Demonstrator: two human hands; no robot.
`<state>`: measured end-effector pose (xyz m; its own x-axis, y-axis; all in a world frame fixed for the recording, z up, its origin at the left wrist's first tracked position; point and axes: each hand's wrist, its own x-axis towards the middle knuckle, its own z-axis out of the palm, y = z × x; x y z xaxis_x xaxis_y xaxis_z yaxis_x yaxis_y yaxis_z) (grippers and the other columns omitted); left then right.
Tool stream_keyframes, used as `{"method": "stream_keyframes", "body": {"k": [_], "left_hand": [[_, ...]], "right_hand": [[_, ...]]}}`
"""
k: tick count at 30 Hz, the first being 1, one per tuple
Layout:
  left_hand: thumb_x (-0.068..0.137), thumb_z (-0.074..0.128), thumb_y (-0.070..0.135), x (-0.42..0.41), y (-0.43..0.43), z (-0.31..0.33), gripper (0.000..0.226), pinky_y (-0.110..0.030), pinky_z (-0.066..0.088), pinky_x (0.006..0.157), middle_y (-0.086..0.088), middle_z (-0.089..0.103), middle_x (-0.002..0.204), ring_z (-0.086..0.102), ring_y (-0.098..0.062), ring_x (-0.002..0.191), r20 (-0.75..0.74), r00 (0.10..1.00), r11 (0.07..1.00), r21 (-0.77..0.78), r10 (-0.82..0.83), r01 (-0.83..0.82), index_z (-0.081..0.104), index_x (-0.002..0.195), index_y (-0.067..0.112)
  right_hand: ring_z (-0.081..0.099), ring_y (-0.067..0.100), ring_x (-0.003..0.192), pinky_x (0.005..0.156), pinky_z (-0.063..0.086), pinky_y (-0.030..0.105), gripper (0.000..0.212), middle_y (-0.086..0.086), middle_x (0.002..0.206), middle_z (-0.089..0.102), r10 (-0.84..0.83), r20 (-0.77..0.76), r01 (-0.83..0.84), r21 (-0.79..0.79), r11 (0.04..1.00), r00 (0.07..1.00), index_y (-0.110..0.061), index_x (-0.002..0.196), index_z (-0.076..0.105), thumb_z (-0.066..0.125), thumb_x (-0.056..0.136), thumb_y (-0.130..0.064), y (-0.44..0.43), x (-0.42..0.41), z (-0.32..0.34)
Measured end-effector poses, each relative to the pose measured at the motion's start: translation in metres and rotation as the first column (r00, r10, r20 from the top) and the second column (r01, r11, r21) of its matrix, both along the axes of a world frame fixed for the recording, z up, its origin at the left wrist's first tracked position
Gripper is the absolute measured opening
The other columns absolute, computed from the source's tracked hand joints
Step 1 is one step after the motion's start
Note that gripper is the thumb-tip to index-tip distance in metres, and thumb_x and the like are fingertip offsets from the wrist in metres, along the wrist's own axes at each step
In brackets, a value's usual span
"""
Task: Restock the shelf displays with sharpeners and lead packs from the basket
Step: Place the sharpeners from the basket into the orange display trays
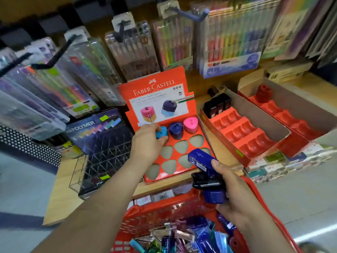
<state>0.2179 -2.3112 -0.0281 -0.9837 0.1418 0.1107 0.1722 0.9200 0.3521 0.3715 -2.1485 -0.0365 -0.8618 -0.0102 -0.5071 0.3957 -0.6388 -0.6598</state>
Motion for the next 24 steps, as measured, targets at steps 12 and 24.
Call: {"method": "stream_keyframes", "body": {"k": [12,24], "left_hand": [[0.091,0.056,0.042,0.014,0.005,0.027,0.033,-0.032,0.045,0.084,-0.004,0.068,0.107,0.060,-0.024,0.102,0.013,1.000,0.996,-0.090,0.011,-0.010,0.065,0.113,0.020],[0.071,0.073,0.014,0.119,0.032,0.031,0.047,-0.036,0.056,0.075,-0.018,0.072,0.096,0.070,-0.027,0.086,0.461,0.863,0.163,0.886,-0.208,-0.434,0.059,0.115,0.018]], "right_hand": [[0.068,0.021,0.056,0.045,0.046,0.024,0.026,0.013,0.078,0.073,-0.004,-0.038,0.003,-0.022,1.000,0.999,-0.015,0.084,0.076,0.062,0.073,-0.034,-0.004,0.004,-0.001],[0.066,0.031,0.101,0.079,0.056,0.035,0.075,0.022,0.120,0.065,0.021,-0.149,-0.056,-0.238,0.970,0.989,-0.005,0.121,0.065,0.091,0.057,-0.036,-0.012,0.005,-0.004]]}}
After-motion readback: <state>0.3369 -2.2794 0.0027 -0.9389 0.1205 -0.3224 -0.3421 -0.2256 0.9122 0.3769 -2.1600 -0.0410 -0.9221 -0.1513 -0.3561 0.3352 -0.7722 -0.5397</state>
